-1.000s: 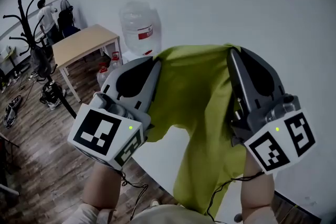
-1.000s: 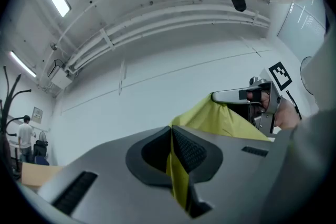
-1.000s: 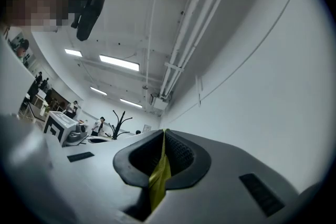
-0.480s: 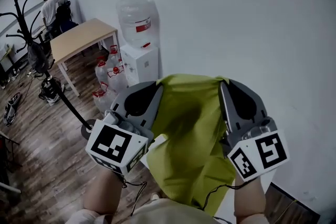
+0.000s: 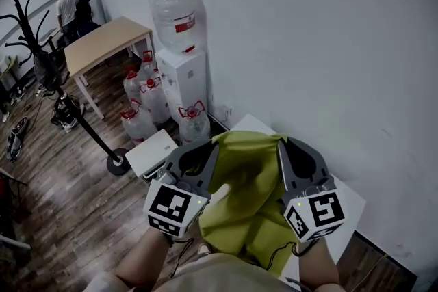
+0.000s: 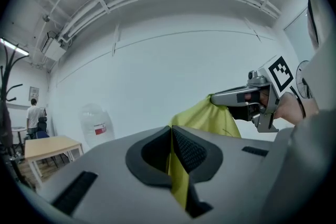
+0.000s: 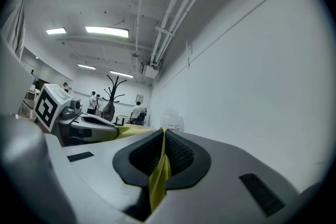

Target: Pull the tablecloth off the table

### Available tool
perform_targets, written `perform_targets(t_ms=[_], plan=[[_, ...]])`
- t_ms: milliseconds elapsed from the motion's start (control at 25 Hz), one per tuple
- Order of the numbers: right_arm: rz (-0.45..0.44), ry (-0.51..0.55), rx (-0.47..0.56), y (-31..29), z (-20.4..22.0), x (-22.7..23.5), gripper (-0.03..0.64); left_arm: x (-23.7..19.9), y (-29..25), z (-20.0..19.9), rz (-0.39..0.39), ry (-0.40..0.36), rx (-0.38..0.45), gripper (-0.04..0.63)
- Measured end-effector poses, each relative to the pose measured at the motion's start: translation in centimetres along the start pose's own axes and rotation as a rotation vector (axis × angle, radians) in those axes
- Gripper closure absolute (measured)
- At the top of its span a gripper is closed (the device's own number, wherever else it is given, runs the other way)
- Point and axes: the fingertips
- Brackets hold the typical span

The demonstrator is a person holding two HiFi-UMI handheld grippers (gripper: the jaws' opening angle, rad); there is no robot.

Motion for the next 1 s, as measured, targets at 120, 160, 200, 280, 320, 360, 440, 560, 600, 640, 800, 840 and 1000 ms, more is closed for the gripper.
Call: perform_targets(t_ms=[120,160,200,280,320,360,440,560,600,640,800,840,1000], plan=[[-0.013,-0.056,-0.077,0.4,4.0,-0.3,0.584,1.0,-0.2,2.4,0.017,0.008,-0.053,0.574],[-0.016,-0.067,-0.104,0.5,5.3,-0.5,0.584,1.3,-0.3,3.3,0.022,0.009,-0.071,0.574],[-0.02,-0.074,-0.126,0.6,6.4,-0.7,0.584,1.6,-0.4,4.1,0.025,0.013,-0.087,0.574],[-0.026,-0.074,-0.162,0.9,8.3,-1.1,0.584,2.1,-0.6,5.8,0.027,0.027,-0.119,0.574],[-0.028,-0.069,-0.178,1.1,9.1,-1.4,0.584,2.4,-0.7,6.5,0.028,0.026,-0.137,0.573],[-0.031,-0.062,-0.196,1.2,9.9,-1.6,0.584,2.8,-0.8,7.3,0.029,0.018,-0.156,0.574],[-0.04,-0.061,-0.227,1.6,11.4,-2.0,0.584,3.6,-0.8,9.0,0.031,0.001,-0.195,0.574],[-0.051,-0.074,-0.262,1.8,13.2,-2.5,0.584,4.5,-0.8,11.4,0.047,0.012,-0.242,0.573],[-0.056,-0.077,-0.274,1.7,13.7,-2.5,0.584,4.8,-0.8,12.1,0.053,0.02,-0.256,0.573],[-0.06,-0.08,-0.284,1.7,14.3,-2.6,0.584,5.0,-0.9,12.9,0.058,0.027,-0.268,0.572],[-0.075,-0.103,-0.301,1.5,15.5,-2.5,0.584,5.7,-0.8,14.3,0.067,0.045,-0.288,0.572],[-0.076,-0.107,-0.3,1.5,15.6,-2.4,0.584,5.8,-0.8,14.3,0.067,0.045,-0.287,0.572],[-0.081,-0.112,-0.295,1.3,15.6,-2.4,0.584,5.6,-0.9,14.3,0.061,0.042,-0.283,0.572]])
Point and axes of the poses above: the fingertips, and each gripper's own axes: y backward along the fingers, x to its right, z out of its underside, and after that the axes turned 6 degrees about -x, right-handed
